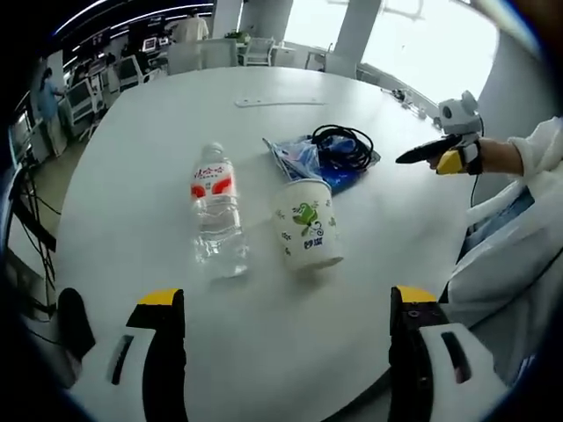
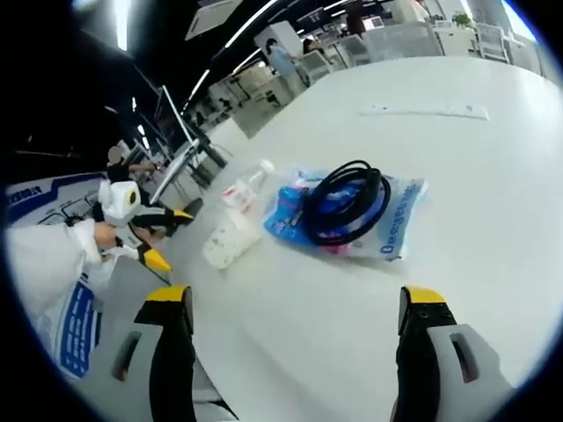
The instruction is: Arrange the tabletop items into an orderly group along one side of the table until the central work area is clear of visible clutter.
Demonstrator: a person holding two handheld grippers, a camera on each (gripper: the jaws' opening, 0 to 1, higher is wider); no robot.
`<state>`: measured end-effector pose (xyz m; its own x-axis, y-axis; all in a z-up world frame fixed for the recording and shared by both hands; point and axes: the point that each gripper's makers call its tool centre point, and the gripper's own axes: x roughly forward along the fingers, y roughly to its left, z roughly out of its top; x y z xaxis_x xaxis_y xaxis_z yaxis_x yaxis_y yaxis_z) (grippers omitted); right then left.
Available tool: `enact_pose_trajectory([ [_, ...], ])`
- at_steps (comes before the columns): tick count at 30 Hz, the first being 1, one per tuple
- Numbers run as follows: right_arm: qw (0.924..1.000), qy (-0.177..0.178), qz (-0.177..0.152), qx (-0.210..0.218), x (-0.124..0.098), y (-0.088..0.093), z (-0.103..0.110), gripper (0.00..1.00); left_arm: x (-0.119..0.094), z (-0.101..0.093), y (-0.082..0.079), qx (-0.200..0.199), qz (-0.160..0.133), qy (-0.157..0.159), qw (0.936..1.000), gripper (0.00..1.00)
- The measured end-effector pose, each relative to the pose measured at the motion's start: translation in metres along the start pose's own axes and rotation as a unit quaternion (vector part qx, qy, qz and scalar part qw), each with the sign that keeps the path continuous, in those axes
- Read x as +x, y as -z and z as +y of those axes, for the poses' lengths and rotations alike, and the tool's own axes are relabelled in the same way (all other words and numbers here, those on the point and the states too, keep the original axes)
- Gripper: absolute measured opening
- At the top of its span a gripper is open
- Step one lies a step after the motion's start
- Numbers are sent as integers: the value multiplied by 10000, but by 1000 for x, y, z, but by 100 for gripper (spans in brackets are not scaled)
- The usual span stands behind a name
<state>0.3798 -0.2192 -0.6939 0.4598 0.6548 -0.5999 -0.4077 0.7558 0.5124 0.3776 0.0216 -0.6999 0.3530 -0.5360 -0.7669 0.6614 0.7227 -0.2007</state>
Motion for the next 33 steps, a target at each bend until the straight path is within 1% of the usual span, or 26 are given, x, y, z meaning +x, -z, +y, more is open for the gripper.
enact_pose_trajectory([
  [4, 9999, -44, -77, 67, -3, 0, 2, 96, 3, -3, 4, -86, 47, -36, 9999, 100],
  [11, 9999, -43, -129, 37, -9, 1, -1, 95, 9, -9, -5, -94, -55, -77, 9999, 100],
  [13, 9999, -33, -133, 49, -10, 2, -2, 95, 12, -13, -5, -92, -37, -59, 9999, 100],
  [15, 9999, -33, -144, 33, -11, 3, -3, 95, 15, -16, -1, 7, 111, -82, 9999, 100],
  [17, 9999, -21, -150, 5, -13, 3, -4, 94, 17, -21, -3, 75, 60, -52, 9999, 100],
  [20, 9998, -23, -194, 52, -16, 2, -6, 94, 20, -26, -2, 153, 68, -85, 9998, 100],
  [24, 9997, -38, -221, 82, -18, -1, -7, 94, 19, -29, -3, 160, 21, -131, 9998, 100],
  [27, 9995, -83, -284, 84, -21, -5, -5, 94, 17, -27, -7, 188, -76, -292, 9994, 100],
  [28, 9995, -97, -303, 24, -22, -7, -4, 94, 15, -24, -9, 163, -164, -447, 9987, 100],
  [29, 9995, -99, -304, -30, -23, -8, -4, 94, 15, -23, -10, 151, -189, -491, 9985, 100],
  [33, 9992, -107, -323, -204, -25, -12, -5, 94, 10, -16, -11, -98, -443, -806, 9957, 100],
])
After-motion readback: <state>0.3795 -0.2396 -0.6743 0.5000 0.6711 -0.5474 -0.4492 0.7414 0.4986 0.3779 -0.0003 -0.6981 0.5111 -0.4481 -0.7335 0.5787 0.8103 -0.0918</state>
